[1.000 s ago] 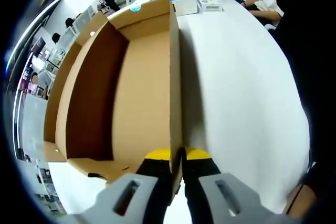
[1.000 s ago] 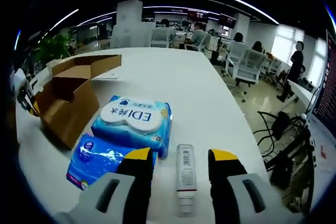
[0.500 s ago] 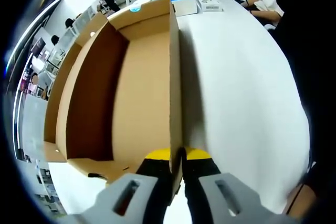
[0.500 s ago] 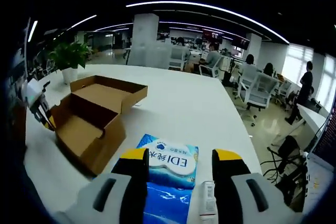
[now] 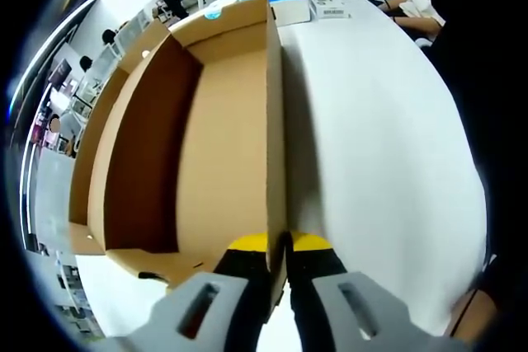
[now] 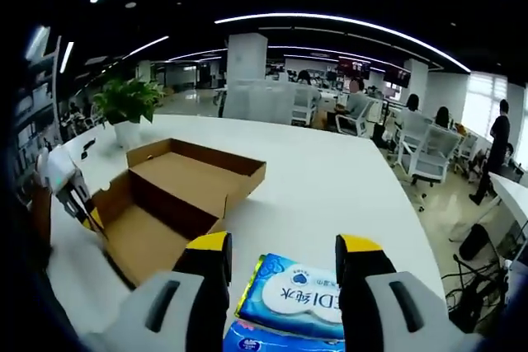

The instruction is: Operate the shoe box by opening the lid, removing the specified soft item, and placing it in the target area until the item is outside and the box remains undamaged.

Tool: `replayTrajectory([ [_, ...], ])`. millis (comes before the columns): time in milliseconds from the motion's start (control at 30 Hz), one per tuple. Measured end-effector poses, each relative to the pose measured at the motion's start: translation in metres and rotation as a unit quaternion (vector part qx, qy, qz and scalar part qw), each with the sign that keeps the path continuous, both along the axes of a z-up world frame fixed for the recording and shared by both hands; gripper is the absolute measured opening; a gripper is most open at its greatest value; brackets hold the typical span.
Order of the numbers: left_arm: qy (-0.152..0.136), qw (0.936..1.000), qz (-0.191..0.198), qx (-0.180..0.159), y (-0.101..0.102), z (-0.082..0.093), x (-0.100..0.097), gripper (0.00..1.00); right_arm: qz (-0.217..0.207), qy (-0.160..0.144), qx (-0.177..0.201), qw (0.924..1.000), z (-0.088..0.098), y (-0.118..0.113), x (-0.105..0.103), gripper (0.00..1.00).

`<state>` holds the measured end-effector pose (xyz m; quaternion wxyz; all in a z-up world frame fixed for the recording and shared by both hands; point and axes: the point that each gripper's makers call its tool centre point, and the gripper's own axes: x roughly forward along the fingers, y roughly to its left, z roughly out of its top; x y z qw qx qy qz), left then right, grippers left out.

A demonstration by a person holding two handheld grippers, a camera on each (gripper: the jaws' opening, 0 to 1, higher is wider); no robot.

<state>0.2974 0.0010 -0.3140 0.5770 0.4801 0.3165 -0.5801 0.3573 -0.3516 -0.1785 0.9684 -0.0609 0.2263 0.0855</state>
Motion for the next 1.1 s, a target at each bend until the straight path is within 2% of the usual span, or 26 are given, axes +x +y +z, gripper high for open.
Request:
replayTrajectory([
  [367, 0.001, 1.0000, 0.000, -0.001, 0.000, 0.000, 0.000, 0.06, 0.025, -0.004, 0.017, 0.9995, 0.005, 0.029, 0.036, 0.54],
  [800, 0.002, 1.0000, 0.004, 0.006, 0.000, 0.000, -0.001, 0.06, 0.052, 0.017, 0.009, 0.9985, 0.003, 0.051, 0.084, 0.54],
  [1100, 0.005, 1.0000, 0.008, 0.000, -0.001, 0.001, 0.000, 0.06, 0.061, 0.035, 0.003, 0.9975, -0.007, 0.062, 0.120, 0.54],
])
